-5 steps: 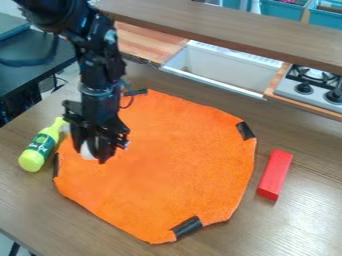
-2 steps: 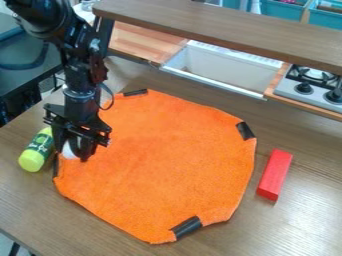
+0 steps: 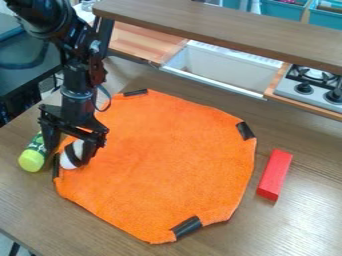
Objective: Put the white egg on the left edge of the cloth
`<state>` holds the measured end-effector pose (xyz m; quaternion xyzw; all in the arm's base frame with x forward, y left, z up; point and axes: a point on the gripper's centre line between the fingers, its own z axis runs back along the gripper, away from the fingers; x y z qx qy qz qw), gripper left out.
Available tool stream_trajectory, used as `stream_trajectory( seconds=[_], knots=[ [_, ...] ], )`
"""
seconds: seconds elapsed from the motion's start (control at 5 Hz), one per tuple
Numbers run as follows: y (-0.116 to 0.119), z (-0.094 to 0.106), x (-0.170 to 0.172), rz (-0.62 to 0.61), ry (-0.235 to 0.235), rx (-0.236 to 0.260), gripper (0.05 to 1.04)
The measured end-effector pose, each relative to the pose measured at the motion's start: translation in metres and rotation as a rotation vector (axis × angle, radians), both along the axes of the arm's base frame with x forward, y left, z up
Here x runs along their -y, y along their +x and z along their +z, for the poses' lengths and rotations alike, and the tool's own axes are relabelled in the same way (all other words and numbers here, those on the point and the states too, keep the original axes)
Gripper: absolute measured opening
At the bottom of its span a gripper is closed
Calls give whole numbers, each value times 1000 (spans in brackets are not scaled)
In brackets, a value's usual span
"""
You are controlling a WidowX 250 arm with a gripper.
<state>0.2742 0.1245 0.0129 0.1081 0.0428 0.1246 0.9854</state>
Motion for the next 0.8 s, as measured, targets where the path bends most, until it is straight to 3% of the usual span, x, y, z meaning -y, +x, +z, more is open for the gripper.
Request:
stream_trajectory(
  seconds=[0.2,0.4,0.8],
  knots=[
    [-4,2,-1,20,10,-24,1000],
    [-3,4,2,-3,-16,-21,1000],
    [-5,55,5,-35,-155,215,999]
  ],
)
